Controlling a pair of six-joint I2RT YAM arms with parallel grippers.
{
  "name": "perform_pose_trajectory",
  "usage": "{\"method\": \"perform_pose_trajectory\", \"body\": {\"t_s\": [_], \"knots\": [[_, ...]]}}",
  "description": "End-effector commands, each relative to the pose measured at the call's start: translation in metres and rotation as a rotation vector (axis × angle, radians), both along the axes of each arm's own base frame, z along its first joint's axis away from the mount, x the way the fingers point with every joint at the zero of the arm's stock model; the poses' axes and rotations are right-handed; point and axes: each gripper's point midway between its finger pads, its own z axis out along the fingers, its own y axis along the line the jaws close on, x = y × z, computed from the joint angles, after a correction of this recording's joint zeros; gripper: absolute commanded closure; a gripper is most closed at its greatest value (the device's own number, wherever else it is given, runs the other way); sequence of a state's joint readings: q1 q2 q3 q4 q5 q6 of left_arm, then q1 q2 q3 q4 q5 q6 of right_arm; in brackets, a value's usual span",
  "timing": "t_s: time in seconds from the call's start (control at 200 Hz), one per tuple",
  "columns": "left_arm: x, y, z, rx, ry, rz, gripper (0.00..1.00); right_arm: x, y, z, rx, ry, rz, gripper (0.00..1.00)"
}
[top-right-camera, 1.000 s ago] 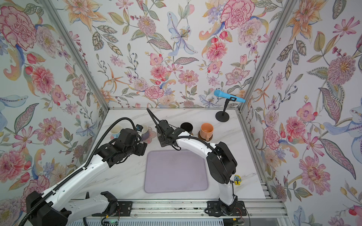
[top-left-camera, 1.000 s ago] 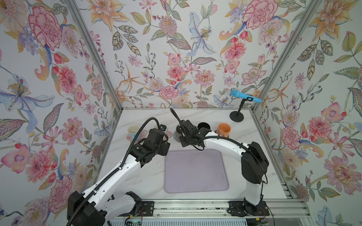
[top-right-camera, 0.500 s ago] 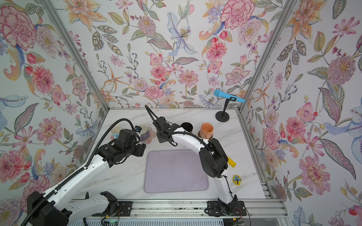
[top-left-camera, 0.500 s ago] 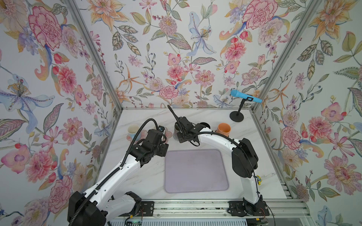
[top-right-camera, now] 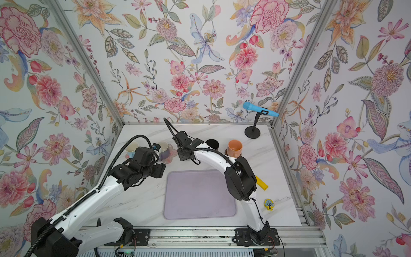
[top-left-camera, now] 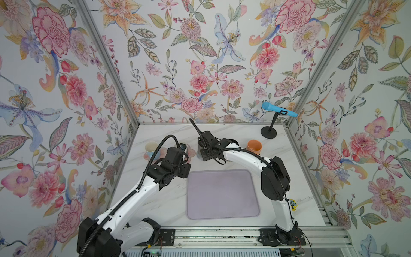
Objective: Place cups on coasters
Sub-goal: Place the cup on the coaster.
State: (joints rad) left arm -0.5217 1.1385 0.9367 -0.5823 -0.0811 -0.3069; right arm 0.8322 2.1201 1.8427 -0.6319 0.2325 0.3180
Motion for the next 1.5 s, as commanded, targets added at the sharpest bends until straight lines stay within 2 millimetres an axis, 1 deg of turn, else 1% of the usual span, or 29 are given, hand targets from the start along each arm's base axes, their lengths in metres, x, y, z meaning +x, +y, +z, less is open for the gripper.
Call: {"method": "perform_pose_trajectory", "body": {"t_s": [0.0,0.39,0.661,0.796,1.006,1.496], "knots": [[0.001,0.001,-0.005,-0.012,0.012,0.006,0.25,0.020,0.006,0.018,0.044,-0.067,-0.036,1.00],[0.006,0.003,-0.012,-0.004,0.030,0.006,0.25,0.032,0.001,0.006,0.038,-0.054,-0.072,1.00],[0.008,0.003,-0.018,0.003,0.046,0.006,0.25,0.035,0.006,0.000,0.050,-0.040,-0.074,1.00],[0.008,0.004,-0.019,0.004,0.050,0.007,0.25,0.034,0.009,-0.004,0.047,-0.033,-0.067,1.00],[0.008,0.005,-0.020,0.008,0.053,0.012,0.25,0.031,0.005,-0.016,0.007,-0.013,-0.070,1.00],[0.007,0.009,-0.021,0.016,0.057,0.027,0.25,0.026,-0.008,-0.017,-0.052,-0.006,-0.089,1.00]]}}
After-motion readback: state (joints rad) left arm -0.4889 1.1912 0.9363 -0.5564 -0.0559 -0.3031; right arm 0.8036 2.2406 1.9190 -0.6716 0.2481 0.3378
